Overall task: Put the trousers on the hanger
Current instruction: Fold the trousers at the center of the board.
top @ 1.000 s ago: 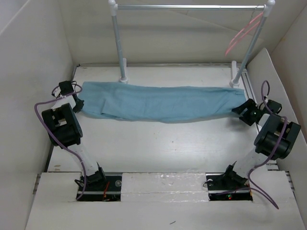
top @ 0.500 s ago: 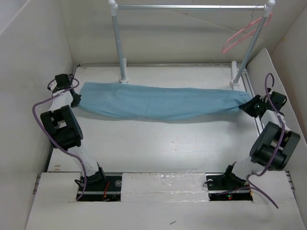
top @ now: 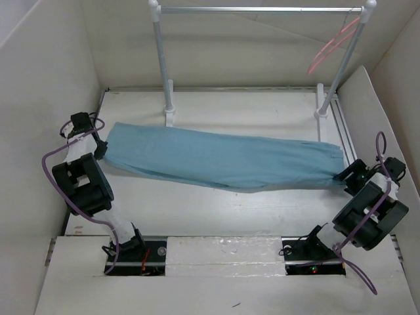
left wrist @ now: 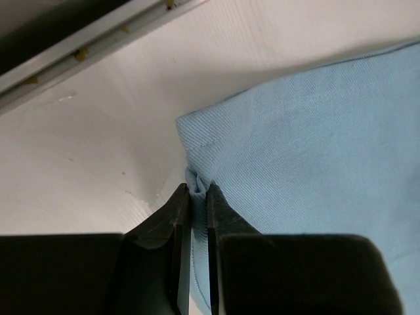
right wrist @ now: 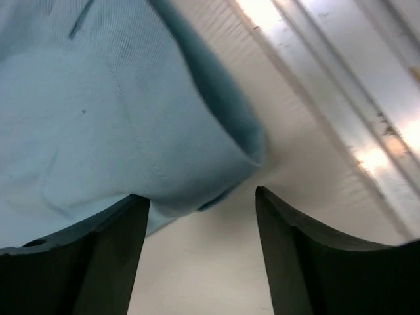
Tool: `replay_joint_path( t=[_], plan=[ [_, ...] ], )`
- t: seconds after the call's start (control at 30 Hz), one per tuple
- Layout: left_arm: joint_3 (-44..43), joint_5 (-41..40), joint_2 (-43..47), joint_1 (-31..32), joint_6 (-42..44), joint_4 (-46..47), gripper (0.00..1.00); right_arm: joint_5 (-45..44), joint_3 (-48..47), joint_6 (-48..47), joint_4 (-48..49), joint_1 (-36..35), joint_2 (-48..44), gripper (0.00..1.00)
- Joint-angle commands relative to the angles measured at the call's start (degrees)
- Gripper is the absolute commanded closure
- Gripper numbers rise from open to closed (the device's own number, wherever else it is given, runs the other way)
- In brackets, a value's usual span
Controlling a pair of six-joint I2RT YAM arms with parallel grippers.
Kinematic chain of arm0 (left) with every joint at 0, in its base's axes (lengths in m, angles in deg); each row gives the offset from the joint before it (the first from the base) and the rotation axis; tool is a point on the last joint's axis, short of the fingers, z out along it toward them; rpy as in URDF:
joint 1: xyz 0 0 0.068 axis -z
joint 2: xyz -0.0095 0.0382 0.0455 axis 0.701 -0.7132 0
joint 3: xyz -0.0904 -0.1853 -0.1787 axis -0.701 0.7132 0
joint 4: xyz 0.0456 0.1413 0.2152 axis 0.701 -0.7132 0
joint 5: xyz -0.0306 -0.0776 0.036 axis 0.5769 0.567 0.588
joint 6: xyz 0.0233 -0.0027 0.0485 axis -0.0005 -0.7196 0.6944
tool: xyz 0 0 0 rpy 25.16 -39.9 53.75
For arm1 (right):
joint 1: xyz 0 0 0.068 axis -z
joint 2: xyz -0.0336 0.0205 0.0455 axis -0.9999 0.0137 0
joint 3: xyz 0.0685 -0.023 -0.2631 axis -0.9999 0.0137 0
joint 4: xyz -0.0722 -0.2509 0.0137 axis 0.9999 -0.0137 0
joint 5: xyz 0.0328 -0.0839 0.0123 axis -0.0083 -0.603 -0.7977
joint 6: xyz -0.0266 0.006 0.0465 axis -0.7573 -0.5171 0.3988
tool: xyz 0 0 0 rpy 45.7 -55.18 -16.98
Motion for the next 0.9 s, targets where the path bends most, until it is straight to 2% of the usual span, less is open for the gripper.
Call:
replay_joint_path(
  t=[0.0,0.13,0.33,0.37,0.4,0.43,0.47,0.5,0.57,0.67,0.8,0.83,0.87],
  plan=[
    [-0.2,-5.9,1.9,-1.9,1.0,3.8,1.0,-2.7,-3.2,-5.5,1.3,1.9,-1.2,0.27],
    [2.8,-6.0,2.4,-1.9,0.8,4.7,1.0,-3.4,-3.1,-5.7,1.2,1.9,-1.5,0.21],
    [3.5,-10.2,1.6,-1.9,0.5,4.2,0.98,-1.6,0.1,-2.5,7.3,2.7,3.8,0.2],
    [3.3,-10.4,1.6,-1.9,0.1,3.5,0.75,-1.1,0.3,-2.1,8.4,2.7,5.0,0.2],
    [3.0,-10.3,1.9,-1.9,-0.1,3.3,0.6,-0.4,0.0,-1.4,9.2,2.7,6.2,0.21],
    [2.7,-10.2,2.6,-1.9,-1.2,3.1,0.49,0.2,-0.6,-1.4,9.5,3.2,8.6,0.25],
    [2.4,-10.2,3.3,-1.9,-2.5,1.7,0.34,0.2,-1.5,-1.3,9.3,3.2,9.8,0.27],
    [2.4,-10.2,4.2,-1.9,-3.6,1.2,0.3,0.2,-1.5,-1.0,9.7,3.2,9.8,0.29],
    [2.1,-8.1,7.2,-1.9,-5.8,1.0,0.27,1.6,-1.9,-0.5,9.9,3.2,9.6,0.3],
    [-0.2,-7.7,10.4,3.4,-5.8,0.1,0.26,2.0,-4.0,-3.5,5.0,3.2,5.6,0.23],
    [-1.7,-13.9,14.7,16.3,-2.3,1.4,0.31,1.3,-3.8,-4.1,1.4,3.2,-3.0,0.2],
    [-0.5,-14.8,16.2,22.7,-1.6,1.9,0.31,1.8,-3.4,-3.9,1.3,3.2,-4.0,0.19],
    [1.1,-13.7,17.1,25.9,-0.9,4.6,0.32,1.9,-2.7,-3.6,1.5,3.2,-4.8,0.18]
  ],
)
